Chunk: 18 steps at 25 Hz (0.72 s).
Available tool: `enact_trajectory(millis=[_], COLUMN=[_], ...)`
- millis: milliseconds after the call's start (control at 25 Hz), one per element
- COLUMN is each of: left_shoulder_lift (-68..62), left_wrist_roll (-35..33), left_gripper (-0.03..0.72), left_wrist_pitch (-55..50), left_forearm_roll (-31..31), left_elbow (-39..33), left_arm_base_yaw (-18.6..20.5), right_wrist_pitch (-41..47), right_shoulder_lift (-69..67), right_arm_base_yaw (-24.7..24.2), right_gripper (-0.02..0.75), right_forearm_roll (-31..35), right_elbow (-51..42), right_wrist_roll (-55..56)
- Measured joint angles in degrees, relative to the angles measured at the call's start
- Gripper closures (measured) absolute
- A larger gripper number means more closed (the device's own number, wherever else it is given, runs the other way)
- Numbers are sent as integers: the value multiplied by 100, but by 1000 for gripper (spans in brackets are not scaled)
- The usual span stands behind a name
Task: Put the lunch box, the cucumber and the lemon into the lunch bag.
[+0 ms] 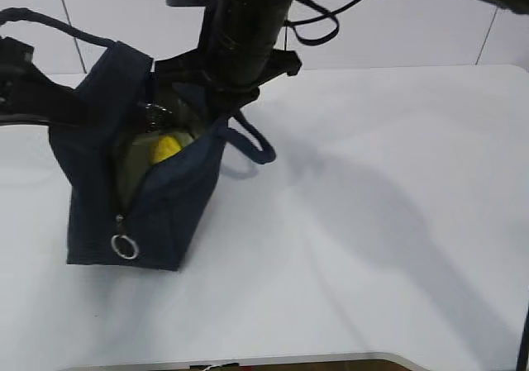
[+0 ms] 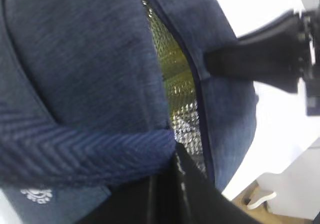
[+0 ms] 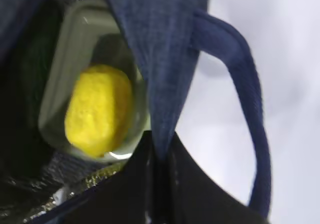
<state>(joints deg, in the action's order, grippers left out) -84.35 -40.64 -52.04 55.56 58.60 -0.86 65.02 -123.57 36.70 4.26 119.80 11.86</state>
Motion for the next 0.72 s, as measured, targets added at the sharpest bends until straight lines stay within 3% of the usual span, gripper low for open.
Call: enact_trajectory(millis=[160, 440, 720], left_shoulder_lift=[-7, -45, -527], left_wrist_roll=[0, 0, 0], left_gripper=[694, 694, 694], left_wrist_pitch=[405, 1382, 2033], left_forearm_roll=[120, 565, 742], left_elbow=[0, 0, 0], left_arm_base_yaw=[-499, -1491, -2360], right_wrist_pitch=[520, 754, 791], right_shoulder_lift=[262, 531, 622], right_arm_base_yaw=[0, -11, -88], right_gripper=[727, 728, 728], right_forearm_roll=[-893, -1613, -1767], right_elbow=[14, 17, 17], right_wrist_roll=[-9, -56, -167])
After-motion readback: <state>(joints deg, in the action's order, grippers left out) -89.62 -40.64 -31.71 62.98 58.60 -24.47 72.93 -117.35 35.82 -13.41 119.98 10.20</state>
